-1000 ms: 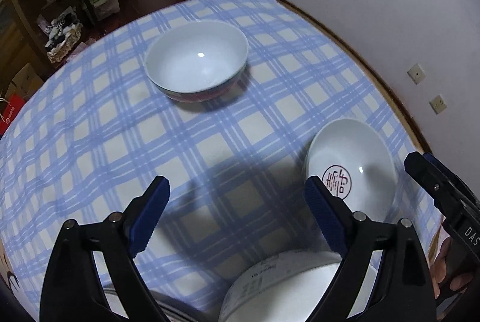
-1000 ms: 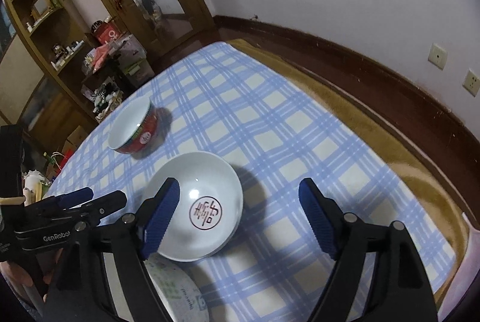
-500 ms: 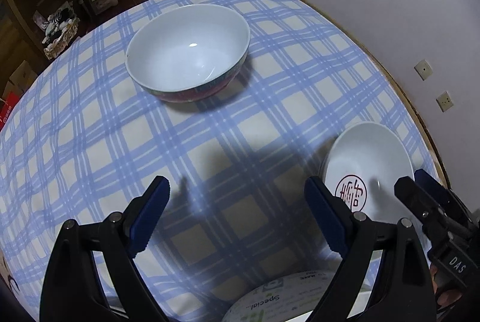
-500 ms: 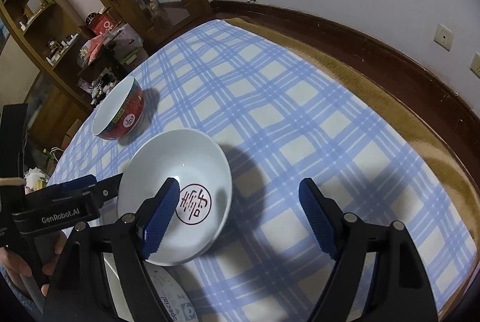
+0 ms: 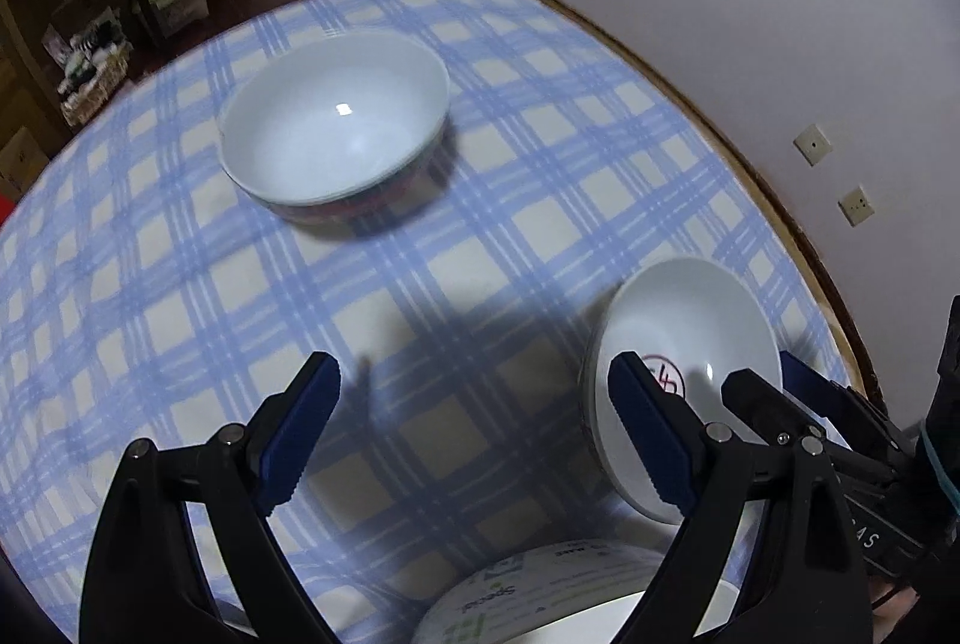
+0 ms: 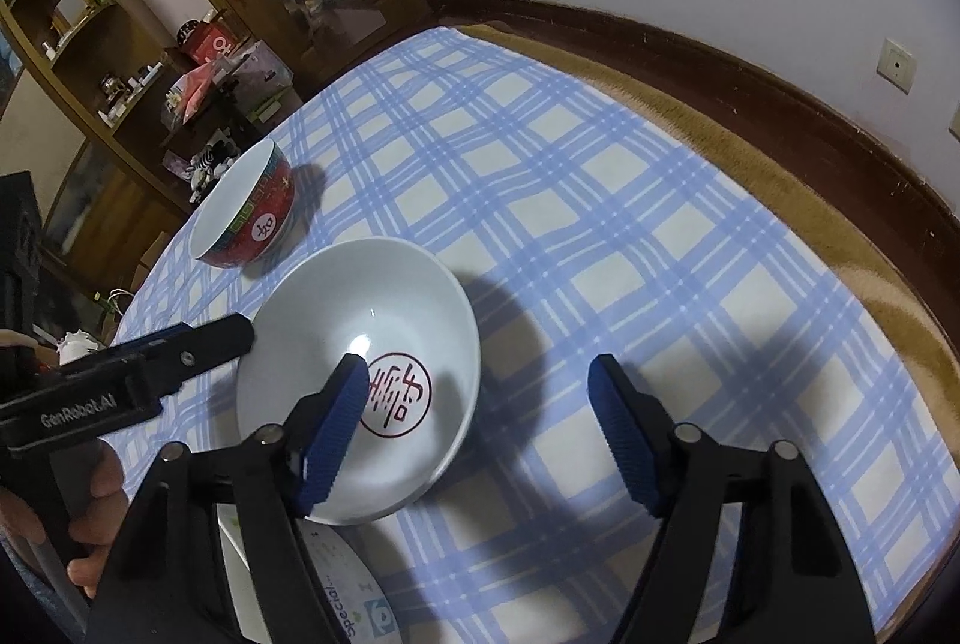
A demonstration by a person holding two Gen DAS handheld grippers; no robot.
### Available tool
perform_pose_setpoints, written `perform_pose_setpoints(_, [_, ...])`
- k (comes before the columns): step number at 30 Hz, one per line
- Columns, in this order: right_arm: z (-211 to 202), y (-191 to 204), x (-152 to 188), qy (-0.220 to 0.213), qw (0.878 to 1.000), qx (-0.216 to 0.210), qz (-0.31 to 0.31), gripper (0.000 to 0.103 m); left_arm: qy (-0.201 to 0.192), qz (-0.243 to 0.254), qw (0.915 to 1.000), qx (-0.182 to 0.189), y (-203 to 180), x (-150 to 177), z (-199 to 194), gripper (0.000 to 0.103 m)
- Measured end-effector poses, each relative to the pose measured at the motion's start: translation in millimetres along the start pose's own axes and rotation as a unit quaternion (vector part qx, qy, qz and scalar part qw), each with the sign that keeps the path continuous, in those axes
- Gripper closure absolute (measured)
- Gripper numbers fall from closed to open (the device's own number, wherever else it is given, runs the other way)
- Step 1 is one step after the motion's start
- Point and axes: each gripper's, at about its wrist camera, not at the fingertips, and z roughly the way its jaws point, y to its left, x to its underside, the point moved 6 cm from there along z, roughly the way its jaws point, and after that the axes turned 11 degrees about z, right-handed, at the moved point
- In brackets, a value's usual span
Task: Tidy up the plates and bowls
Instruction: 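Move both open tools to the white bowl with the red character print, then close the left tool on the bowl rim while the right tool grips the opposite rim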
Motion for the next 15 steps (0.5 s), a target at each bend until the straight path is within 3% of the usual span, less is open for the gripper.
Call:
perform_pose_setpoints(1, [1,0,1,0.002,1.000,0.000,0.000,0.031,0.005,-0.001,1.0000,0.005,-1,1,4,0.016])
perform_pose_setpoints(4, [3,-1,3,0.014,1.000,-0.003,0.003,0.050,0.022,-0.006,0.9996,0.018,-6,6,13,0.038])
perform_pose_setpoints(5, [4,0,5,0.020,1.000,-0.008,0.004,0.061,0.026,-0.006,0.9993,0.024,-9,7,15,0.046])
perform_pose_setpoints(6, [5,1,7,0.027,1.000,-0.013,0.004,0.072,0.032,-0.001,0.9991,0.029,-12,7,17,0.049])
perform_pose_setpoints(8, [7,4,9,0.038,0.999,-0.028,0.006,0.083,0.034,0.028,0.9987,0.026,-20,7,17,0.057])
perform_pose_setpoints(12, [4,10,10,0.032,0.999,-0.030,-0.003,0.084,0.045,0.070,0.9959,0.035,-40,9,16,0.077])
perform_pose_setpoints(15, [-1,15,9,0.026,0.999,-0.033,-0.006,0.085,0.041,0.058,0.9966,0.040,-45,8,10,0.077])
